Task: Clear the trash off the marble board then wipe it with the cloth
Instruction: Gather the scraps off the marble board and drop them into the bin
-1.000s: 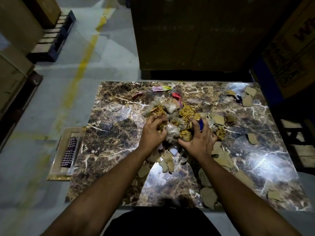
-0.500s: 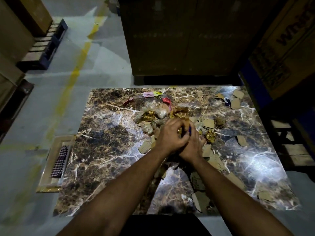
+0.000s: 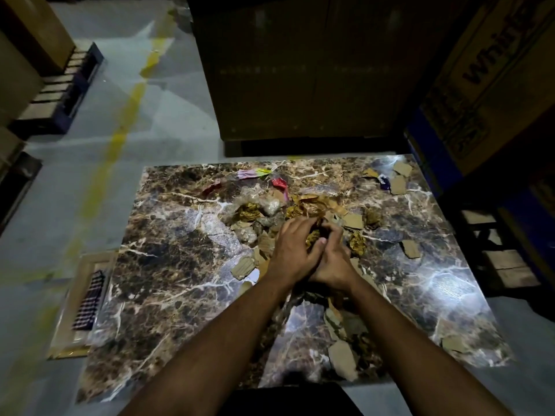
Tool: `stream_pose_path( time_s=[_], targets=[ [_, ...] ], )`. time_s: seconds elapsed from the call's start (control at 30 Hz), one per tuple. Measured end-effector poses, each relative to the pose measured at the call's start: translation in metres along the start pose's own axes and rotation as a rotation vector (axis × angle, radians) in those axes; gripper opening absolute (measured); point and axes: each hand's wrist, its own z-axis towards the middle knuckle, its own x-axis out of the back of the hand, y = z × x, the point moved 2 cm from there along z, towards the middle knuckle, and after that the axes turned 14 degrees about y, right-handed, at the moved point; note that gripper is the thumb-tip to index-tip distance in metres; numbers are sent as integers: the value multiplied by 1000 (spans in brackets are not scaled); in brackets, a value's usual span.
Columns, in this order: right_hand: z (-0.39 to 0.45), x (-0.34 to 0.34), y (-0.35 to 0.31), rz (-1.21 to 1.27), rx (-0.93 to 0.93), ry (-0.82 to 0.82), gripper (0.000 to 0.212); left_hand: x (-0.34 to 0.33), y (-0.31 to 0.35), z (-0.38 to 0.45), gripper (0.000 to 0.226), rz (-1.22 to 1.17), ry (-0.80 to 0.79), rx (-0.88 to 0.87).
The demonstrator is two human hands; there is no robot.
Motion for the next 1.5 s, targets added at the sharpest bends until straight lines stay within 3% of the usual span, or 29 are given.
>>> stream_pose_path(
  time_s=[0.13,0.23,0.4,0.6,0.77,0.87,0.97,1.07,1.2,1.33,1.5],
  targets=[
    [4,20,1,19,-20,-99,121,1,-8,-4,64,136,-84,-67],
    [6,37,-2,146,-79,-70,104,-3,-5,-8,72,188,-118,-96],
    [-1,54,-5,192,-38,209,68,-5,-1,-7,75,206,-119,-96],
    [-28,97,22,302,-146,419,56,-2,-2,-9,75,236,-160,-74],
    [-51,107,54,134,-123,435,32,1,0,-10,75,229,-130,-103],
    [-79,116,71,101,-231,604,36,2,0,-9,74,221,-122,-101],
    [-125,123,105,32,-311,748,24,2,-1,-10,73,222,-120,-96],
    [-168,116,152,-263,-373,681,59,3,0,-11,74,234,-124,-89],
    [-187,101,173,-494,-517,627,79,3,2,-12,74,238,-126,-86],
    [-170,81,169,-499,-528,492,84,2,1,-13,75,238,-118,-96],
    [-147,49,151,-560,-406,405,77,2,1,-14,75,249,-111,-102]
  ],
)
